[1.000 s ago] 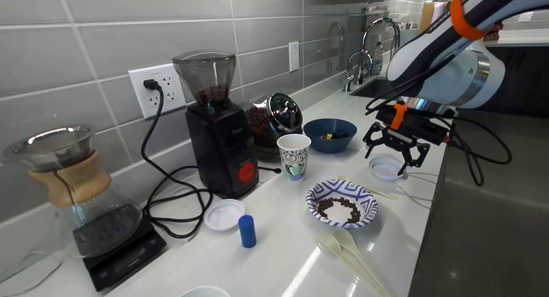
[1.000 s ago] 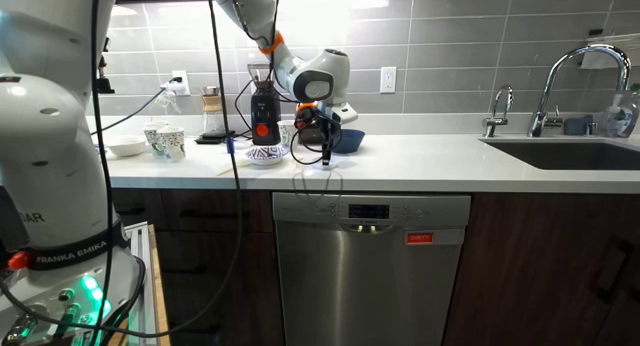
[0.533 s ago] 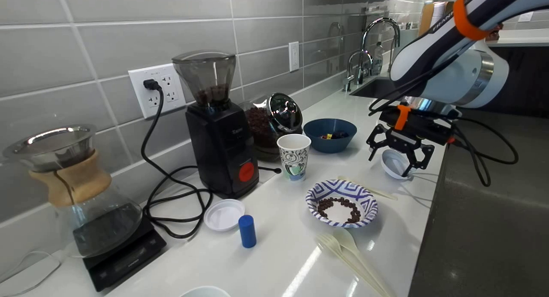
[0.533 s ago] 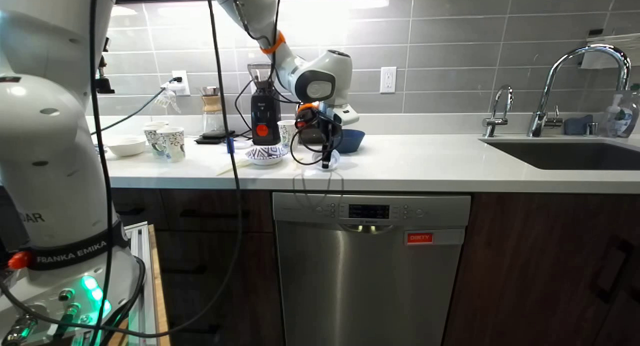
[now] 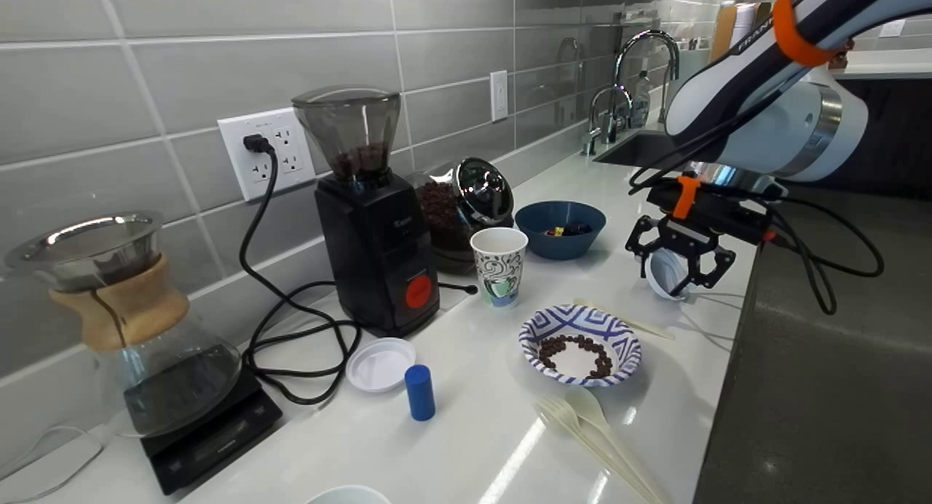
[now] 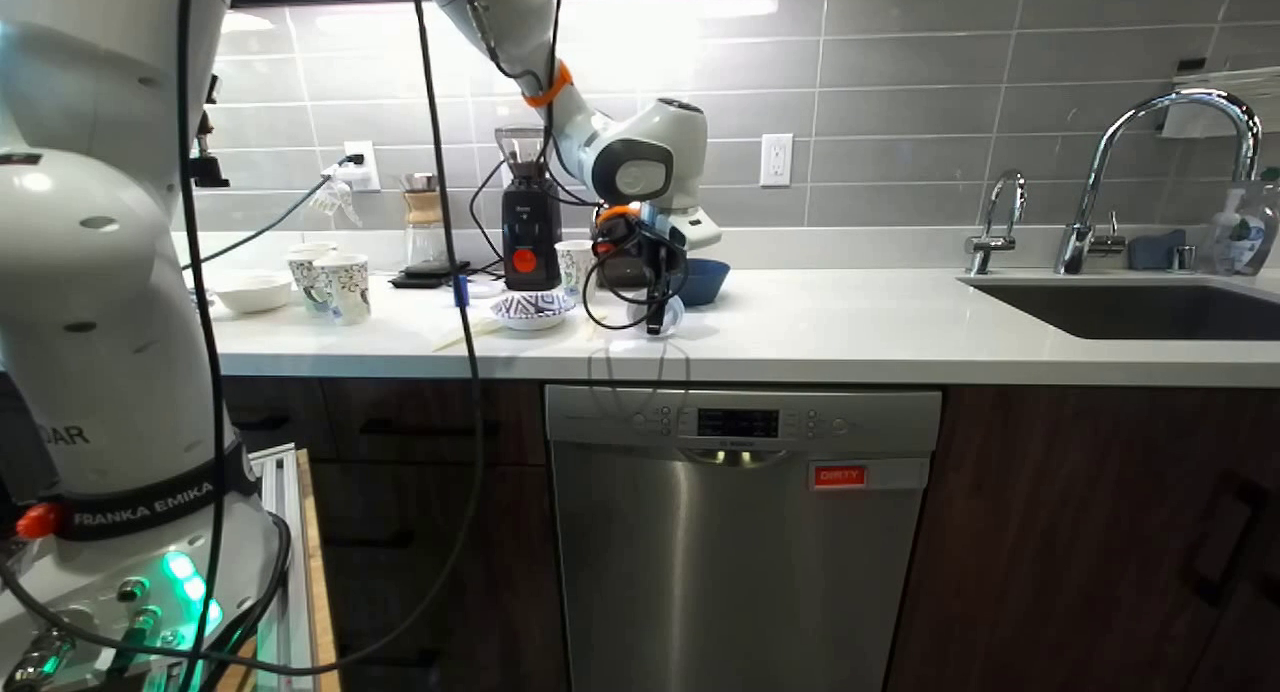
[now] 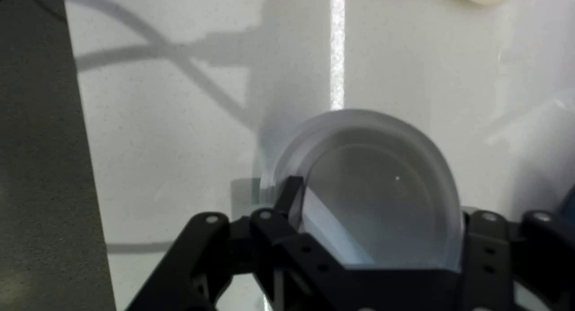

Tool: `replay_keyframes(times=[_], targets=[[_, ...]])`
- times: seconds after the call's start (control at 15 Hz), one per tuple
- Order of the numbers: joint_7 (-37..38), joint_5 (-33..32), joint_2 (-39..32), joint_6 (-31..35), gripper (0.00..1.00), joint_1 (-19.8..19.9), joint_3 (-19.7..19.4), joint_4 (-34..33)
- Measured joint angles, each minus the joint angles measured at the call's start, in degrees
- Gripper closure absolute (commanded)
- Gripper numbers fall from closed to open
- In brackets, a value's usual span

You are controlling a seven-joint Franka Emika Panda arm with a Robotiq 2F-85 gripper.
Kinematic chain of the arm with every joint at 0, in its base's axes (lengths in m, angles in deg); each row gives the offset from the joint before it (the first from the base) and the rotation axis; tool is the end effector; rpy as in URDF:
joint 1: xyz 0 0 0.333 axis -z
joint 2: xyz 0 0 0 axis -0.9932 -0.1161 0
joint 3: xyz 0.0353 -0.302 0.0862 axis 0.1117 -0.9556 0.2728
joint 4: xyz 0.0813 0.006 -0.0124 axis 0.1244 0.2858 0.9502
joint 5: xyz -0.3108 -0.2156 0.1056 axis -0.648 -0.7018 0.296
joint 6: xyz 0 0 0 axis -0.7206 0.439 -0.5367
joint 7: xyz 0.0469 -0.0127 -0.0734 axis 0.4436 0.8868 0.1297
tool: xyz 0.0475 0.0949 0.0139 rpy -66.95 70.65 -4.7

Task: Turn the white coffee lid upright

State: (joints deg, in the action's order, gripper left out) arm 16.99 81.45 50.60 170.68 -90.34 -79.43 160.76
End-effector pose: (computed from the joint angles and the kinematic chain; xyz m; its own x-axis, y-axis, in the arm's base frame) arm 0.6126 0.0911 0.2643 0.7860 -0.6111 -0.0934 -0.6146 -0.7561 -0.2249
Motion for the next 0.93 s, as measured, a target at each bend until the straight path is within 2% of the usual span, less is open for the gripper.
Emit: replay_keyframes(times=[0.2, 0.27, 0.73, 0.93], targets=[[0.0, 0.0, 0.0, 0.0, 0.96, 0.0, 0.0, -0.3], [0.0, 0.0, 0.1, 0.1, 0.98, 0.0, 0.0, -0.5], [-0.1, -0.8, 1.1, 0.8, 0.98, -1.0, 0.4, -2.7], [-4.5, 2.2, 1.2, 2.6, 0.98, -0.5, 3.0, -3.2]])
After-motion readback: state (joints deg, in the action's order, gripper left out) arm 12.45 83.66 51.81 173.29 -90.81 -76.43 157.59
